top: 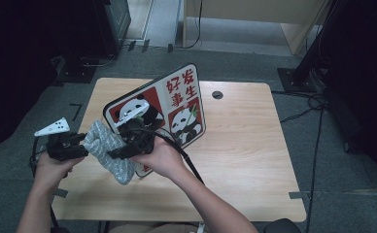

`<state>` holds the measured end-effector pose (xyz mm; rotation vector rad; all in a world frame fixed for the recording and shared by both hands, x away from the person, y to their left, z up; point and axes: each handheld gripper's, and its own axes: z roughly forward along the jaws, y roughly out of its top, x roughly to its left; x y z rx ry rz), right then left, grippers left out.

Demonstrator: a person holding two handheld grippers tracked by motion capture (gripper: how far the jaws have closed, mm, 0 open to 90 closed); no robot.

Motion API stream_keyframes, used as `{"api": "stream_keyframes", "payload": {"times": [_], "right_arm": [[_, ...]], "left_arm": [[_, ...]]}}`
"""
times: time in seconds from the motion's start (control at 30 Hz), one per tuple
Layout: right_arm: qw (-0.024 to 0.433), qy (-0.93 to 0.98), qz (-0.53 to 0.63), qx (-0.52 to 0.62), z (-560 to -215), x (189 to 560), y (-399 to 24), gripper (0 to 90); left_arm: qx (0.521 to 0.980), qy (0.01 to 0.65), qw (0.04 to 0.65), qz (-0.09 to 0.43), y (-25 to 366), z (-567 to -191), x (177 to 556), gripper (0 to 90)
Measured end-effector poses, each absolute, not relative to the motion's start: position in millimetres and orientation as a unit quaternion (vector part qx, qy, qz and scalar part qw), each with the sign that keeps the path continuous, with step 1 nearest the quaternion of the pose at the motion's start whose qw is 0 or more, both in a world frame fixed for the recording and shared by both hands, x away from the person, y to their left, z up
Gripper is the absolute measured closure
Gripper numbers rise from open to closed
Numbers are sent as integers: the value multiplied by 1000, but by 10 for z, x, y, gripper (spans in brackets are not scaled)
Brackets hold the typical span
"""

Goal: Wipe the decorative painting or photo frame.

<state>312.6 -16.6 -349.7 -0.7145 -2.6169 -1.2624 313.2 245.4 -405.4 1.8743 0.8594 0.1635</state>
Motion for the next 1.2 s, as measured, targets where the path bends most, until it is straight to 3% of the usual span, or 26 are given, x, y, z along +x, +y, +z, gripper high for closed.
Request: {"api": "stream_keyframes", "payload": {"times": [1.2], "right_arm": [[95,-872,-404,-261,-3981,3041,-287,612]], "left_arm": [[780,355,511,71,2454,-4053,3135,478]]}}
